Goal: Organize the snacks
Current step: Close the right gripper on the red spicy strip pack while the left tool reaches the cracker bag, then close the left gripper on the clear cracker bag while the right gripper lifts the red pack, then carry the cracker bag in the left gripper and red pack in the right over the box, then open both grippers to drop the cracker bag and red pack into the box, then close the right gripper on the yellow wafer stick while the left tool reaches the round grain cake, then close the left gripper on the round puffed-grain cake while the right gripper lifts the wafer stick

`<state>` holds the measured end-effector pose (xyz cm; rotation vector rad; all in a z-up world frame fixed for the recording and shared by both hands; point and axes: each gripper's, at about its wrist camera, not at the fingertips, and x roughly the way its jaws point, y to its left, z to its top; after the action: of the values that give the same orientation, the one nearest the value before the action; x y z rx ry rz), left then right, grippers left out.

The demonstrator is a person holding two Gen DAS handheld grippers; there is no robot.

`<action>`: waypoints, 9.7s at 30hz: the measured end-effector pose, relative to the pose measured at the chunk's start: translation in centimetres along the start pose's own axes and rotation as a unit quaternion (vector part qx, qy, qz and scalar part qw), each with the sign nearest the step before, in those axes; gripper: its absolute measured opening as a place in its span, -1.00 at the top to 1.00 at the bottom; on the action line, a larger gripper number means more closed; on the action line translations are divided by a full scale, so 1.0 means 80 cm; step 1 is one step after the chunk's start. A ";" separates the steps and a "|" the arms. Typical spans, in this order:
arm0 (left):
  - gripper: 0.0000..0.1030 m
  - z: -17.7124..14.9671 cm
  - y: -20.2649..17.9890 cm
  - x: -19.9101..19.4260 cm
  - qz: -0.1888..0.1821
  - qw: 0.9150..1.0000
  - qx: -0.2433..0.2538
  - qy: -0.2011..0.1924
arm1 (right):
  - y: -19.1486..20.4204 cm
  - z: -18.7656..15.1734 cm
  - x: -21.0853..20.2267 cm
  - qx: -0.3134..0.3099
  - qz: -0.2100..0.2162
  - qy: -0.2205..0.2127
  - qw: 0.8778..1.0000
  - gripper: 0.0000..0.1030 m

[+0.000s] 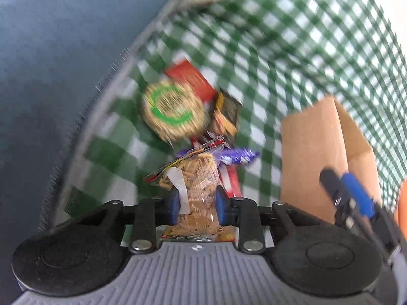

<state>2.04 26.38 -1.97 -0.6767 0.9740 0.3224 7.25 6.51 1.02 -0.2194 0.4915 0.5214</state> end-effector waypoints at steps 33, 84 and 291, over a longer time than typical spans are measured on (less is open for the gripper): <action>0.24 0.007 0.027 0.029 0.028 0.999 -0.036 0.026 | 0.077 -0.047 0.112 -0.052 0.081 0.187 0.978 0.32; 0.35 -0.025 -0.122 -0.030 -0.061 0.972 0.130 -0.186 | -0.171 -0.016 -0.074 -0.030 -0.059 -0.056 0.996 0.40; -0.61 0.031 -0.058 0.089 0.153 0.949 0.259 -0.097 | 0.055 -0.109 0.004 -0.170 0.221 0.118 0.953 0.66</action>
<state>9.96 24.21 -5.26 -0.0093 0.9208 0.3774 1.80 7.55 -7.03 -0.5111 0.6881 1.0279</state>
